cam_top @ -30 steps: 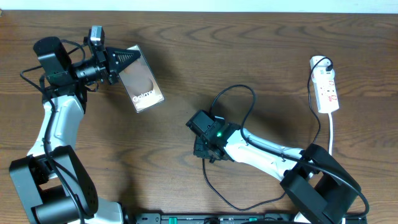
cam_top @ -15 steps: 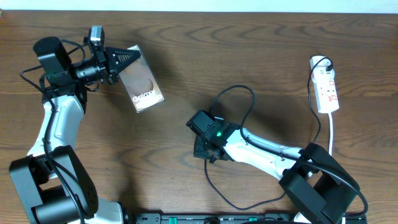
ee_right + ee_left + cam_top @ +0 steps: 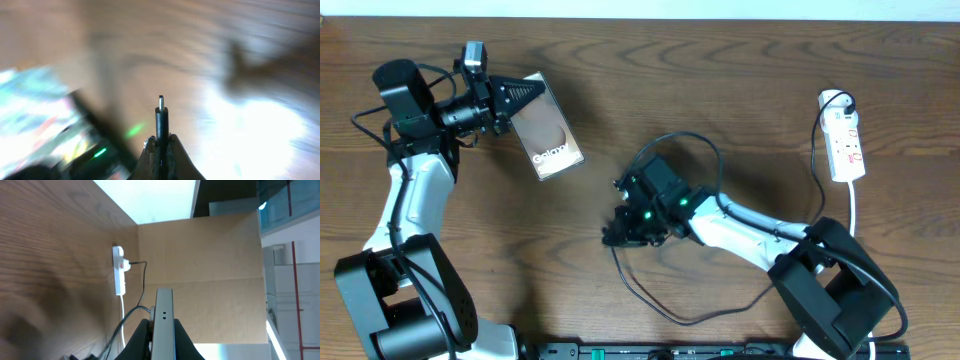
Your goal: Plug charger to phone and switch on socket
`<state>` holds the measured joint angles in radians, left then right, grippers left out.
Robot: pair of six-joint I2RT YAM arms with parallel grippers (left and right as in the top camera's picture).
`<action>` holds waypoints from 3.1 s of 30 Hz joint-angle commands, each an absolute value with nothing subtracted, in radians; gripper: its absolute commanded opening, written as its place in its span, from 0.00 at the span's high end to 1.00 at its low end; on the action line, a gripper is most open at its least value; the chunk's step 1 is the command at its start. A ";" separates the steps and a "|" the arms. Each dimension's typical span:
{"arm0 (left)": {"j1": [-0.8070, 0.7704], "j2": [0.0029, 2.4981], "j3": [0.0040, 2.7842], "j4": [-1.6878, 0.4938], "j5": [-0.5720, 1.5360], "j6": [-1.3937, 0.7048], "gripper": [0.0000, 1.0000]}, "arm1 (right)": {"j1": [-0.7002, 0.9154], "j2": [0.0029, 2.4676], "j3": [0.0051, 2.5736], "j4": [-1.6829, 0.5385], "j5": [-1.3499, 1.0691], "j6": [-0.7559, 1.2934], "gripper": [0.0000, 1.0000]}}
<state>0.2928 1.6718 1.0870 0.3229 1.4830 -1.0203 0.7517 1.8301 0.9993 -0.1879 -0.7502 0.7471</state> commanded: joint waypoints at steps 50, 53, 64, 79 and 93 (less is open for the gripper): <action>0.324 1.653 1.085 0.926 1.406 -1.423 0.93 | 0.651 1.834 1.000 0.934 -1.090 1.129 0.99; 0.324 1.653 1.085 0.926 1.405 -1.423 0.92 | 0.646 1.834 1.000 0.941 -1.079 1.128 0.99; 0.306 1.653 1.085 0.926 1.456 -1.382 0.93 | 0.645 1.834 1.000 0.981 -1.064 1.140 0.99; 0.273 1.653 1.084 0.926 1.451 -1.382 0.93 | 0.645 1.834 1.000 0.981 -1.056 1.140 0.99; 0.273 1.653 1.084 0.925 1.459 -1.442 0.93 | 0.633 1.834 1.000 0.980 -1.056 1.140 0.99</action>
<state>0.2787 1.6718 1.0756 0.9169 1.4380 -1.4101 0.6434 1.8324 0.9974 0.9768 -1.0801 1.1366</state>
